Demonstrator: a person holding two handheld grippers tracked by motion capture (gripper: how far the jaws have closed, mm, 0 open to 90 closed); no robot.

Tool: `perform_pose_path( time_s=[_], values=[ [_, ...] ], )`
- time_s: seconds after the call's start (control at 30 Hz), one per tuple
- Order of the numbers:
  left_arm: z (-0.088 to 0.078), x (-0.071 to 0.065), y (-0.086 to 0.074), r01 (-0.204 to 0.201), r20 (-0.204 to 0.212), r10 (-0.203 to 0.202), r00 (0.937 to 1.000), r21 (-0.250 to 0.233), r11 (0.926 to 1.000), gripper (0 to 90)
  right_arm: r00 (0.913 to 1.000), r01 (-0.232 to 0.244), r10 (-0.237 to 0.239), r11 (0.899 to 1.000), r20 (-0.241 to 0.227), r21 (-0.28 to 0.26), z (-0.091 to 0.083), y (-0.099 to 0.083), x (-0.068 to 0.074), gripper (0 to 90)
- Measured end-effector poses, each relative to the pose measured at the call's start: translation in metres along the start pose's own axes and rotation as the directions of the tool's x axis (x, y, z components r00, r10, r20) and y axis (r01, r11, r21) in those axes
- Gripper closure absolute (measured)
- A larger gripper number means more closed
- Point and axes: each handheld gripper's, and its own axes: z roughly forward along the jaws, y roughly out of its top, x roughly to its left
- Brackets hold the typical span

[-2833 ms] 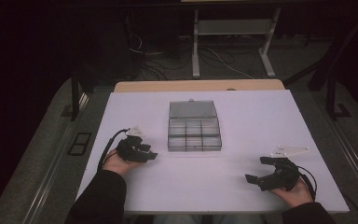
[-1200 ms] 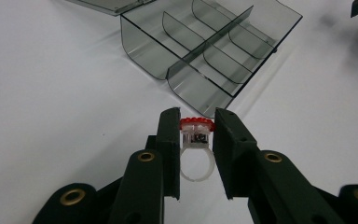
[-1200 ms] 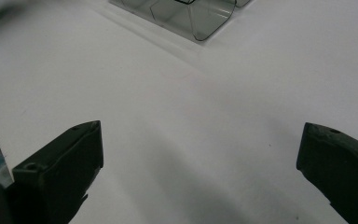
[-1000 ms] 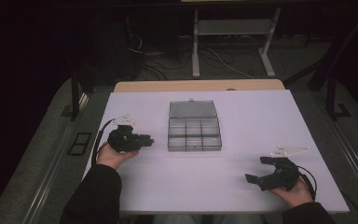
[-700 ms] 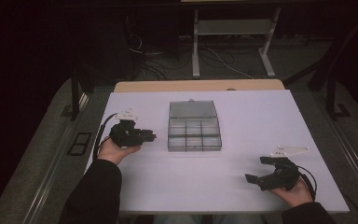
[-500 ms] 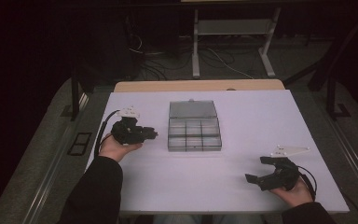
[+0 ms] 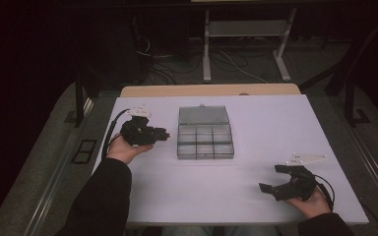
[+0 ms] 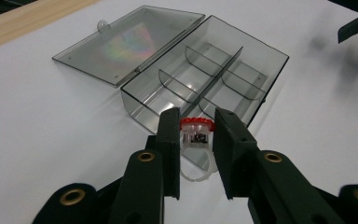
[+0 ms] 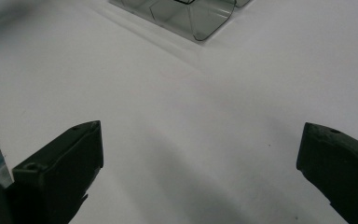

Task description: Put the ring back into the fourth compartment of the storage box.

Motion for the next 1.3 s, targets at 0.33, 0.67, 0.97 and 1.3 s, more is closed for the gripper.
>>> perform_pose_path(
  time_s=[0.33,0.67,0.97,1.3],
  values=[
    [0.006,0.0,0.014,-0.019,0.005,0.019,0.9998,0.007,0.9998,71.1,1.0,-0.001,0.001,1.0,-0.001,0.0,0.0,0.0,0.0,0.0],
    [0.014,0.002,0.021,-0.015,0.003,0.015,0.9999,0.016,0.9998,71.1,1.0,0.001,-0.001,1.0,-0.002,0.0,0.0,0.0,0.0,0.0],
    [0.023,0.004,0.027,-0.008,-0.005,0.008,1.0,0.017,0.9998,71.1,1.0,0.0,0.0,1.0,-0.002,0.001,-0.001,0.0,0.0,0.0],
    [0.036,0.008,0.031,0.004,-0.01,-0.004,0.9999,0.013,0.9999,71.1,1.0,0.002,-0.002,1.0,-0.002,0.003,0.0,0.0,0.0,0.0]
  ],
)
